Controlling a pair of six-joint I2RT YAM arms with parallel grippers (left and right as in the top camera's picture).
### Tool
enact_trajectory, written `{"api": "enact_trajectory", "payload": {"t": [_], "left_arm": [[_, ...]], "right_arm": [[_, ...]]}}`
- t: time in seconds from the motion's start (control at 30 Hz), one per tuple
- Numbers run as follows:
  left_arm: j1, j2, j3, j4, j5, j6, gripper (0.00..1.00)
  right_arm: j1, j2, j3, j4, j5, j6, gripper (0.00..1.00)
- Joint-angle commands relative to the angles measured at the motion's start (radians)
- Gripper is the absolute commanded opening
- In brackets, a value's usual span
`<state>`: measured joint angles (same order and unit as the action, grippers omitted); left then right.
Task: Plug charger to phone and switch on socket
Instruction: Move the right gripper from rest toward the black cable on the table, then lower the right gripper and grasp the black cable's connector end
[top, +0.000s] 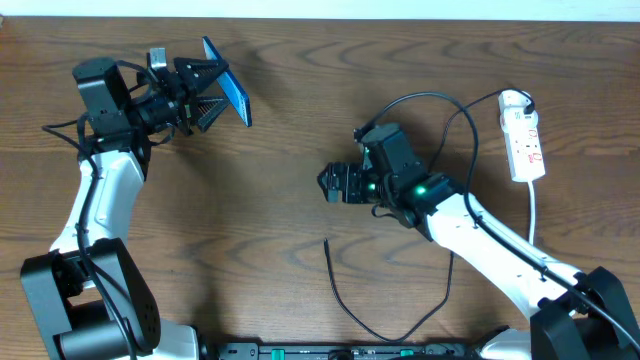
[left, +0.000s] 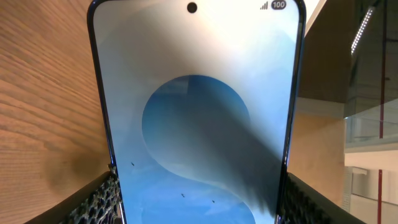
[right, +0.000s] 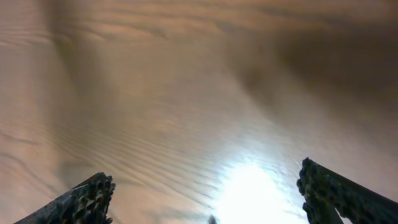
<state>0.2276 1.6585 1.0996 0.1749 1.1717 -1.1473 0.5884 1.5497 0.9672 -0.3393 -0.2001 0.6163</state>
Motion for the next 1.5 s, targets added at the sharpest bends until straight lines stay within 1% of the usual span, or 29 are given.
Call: {"api": "enact_trajectory", "payload": {"t": [0.0,0.13,0.23,0.47,0.67,0.8,0.87,1.13,1.27,1.47], "left_arm": [[0.005,-0.014,0.002,0.005,0.021,0.017,0.07],[0.005,-0.014,0.002,0.005,0.021,0.017,0.07],[0.005,-0.014,0.002,0.005,0.021,0.017,0.07],[0.005,-0.014,0.002,0.005,0.021,0.017,0.08],[0.005,-0.014,0.002,0.005,0.021,-0.006,0.07],[0.005,-0.014,0.002,0.014,0.000,-0.005,0.07],[0.005,-0.014,0.002,0.021,-0.016,-0.006,0.07],[0.005,-0.014,0.002,0.021,-0.022,-0.005,0.07],[0.005,-0.015,0.002,0.021,-0.021,0.014,0.07],[0.007,-0.015,0.002,0.021,-0.017,0.021,0.07]], "right_arm": [[0.013,0.006,0.022,-0.070,0.052,-0.054,0.93],[0.021,0.006,0.040,-0.160,0.052,-0.138,0.93],[0.027,0.006,0.044,-0.177,0.052,-0.180,0.94],[0.028,0.006,0.044,-0.177,0.074,-0.188,0.96],[0.026,0.006,0.044,-0.169,0.099,-0.188,0.95],[0.026,0.006,0.043,-0.174,0.209,-0.187,0.96],[0.026,0.006,0.043,-0.179,0.248,-0.167,0.99],[0.028,0.044,0.043,-0.174,0.247,-0.037,0.99],[0.049,0.099,0.043,-0.171,0.229,-0.033,0.99],[0.109,0.146,0.043,-0.174,0.139,-0.033,0.99]]}}
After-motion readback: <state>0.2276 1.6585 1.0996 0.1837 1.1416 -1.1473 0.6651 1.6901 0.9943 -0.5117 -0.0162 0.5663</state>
